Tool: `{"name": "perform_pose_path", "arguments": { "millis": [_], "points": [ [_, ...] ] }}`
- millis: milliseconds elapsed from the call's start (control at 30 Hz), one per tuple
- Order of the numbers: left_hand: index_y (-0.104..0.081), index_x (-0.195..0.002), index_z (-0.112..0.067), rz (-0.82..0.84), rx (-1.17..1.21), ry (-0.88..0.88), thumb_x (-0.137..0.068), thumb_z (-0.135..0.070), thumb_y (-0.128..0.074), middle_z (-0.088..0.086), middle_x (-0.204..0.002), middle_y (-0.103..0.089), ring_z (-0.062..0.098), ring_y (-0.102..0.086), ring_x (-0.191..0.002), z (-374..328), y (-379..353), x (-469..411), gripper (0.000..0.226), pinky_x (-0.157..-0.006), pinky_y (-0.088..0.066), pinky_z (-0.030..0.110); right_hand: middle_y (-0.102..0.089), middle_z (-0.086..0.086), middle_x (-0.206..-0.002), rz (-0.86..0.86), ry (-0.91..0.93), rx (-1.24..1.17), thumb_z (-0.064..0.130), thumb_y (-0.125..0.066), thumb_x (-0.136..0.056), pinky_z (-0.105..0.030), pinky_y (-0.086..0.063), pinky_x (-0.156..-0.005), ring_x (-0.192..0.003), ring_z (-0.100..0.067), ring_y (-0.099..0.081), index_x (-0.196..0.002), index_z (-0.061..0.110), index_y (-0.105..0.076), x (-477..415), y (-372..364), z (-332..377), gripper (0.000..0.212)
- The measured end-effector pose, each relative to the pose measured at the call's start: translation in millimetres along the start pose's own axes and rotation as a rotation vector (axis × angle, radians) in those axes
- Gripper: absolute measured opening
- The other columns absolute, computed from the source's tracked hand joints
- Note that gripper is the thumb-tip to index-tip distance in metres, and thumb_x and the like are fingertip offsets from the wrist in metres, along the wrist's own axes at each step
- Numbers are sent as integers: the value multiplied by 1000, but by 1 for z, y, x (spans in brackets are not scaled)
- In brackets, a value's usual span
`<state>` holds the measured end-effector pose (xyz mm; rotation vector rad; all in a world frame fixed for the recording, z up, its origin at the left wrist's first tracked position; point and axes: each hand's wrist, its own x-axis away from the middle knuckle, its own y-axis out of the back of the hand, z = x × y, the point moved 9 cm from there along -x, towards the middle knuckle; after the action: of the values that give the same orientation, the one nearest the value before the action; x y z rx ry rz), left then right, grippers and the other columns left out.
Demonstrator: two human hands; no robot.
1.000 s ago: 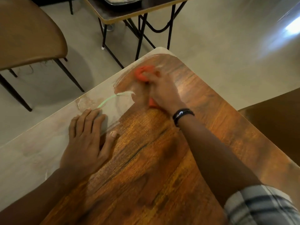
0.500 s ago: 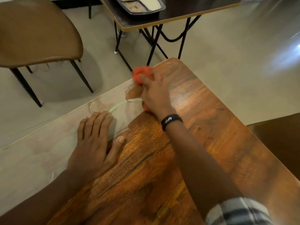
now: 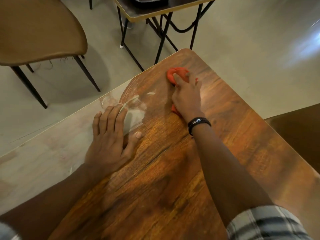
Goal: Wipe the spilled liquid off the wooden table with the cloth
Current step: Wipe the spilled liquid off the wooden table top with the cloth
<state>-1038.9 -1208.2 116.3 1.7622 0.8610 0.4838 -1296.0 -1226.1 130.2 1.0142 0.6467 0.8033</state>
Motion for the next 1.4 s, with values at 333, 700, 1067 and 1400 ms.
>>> {"name": "perform_pose_path", "arguments": {
  "millis": [333,700,1067,1400],
  "points": [
    [-30,-154,-10,-22,153,-24,-96,-66,-23,12,-160,-28,31,-20,-152,-1,7,3,81,-125,-5,55,-38,-6,-147,274,447,-51,28,-37,-95,-38,-46,-92,-117,-28,-43,-143,34,-45,173,-21,89,49],
    [-48,-131,-14,-165,2,483,-94,-58,-38,10,-141,-45,35,-26,-144,199,99,149,58,-116,-4,64,-33,-14,-151,33,-7,28,25,-46,-100,-46,-40,-103,-125,-40,-38,-141,34,-51,108,-21,83,42],
    [-55,-128,-10,-242,119,645,-98,-55,-25,16,-132,-56,34,-41,-132,230,95,154,62,-112,-21,53,-39,-5,-145,321,604,-77,33,-45,-99,-37,-53,-90,-116,-25,-45,-143,31,-47,291,-75,238,44],
    [-56,-125,-10,-191,80,622,-99,-55,-28,15,-129,-58,33,-44,-127,224,90,149,59,-109,-25,54,-34,-12,-148,93,35,45,17,-49,-100,-48,-43,-100,-123,-33,-37,-141,32,-52,150,-27,117,44]
  ]
}}
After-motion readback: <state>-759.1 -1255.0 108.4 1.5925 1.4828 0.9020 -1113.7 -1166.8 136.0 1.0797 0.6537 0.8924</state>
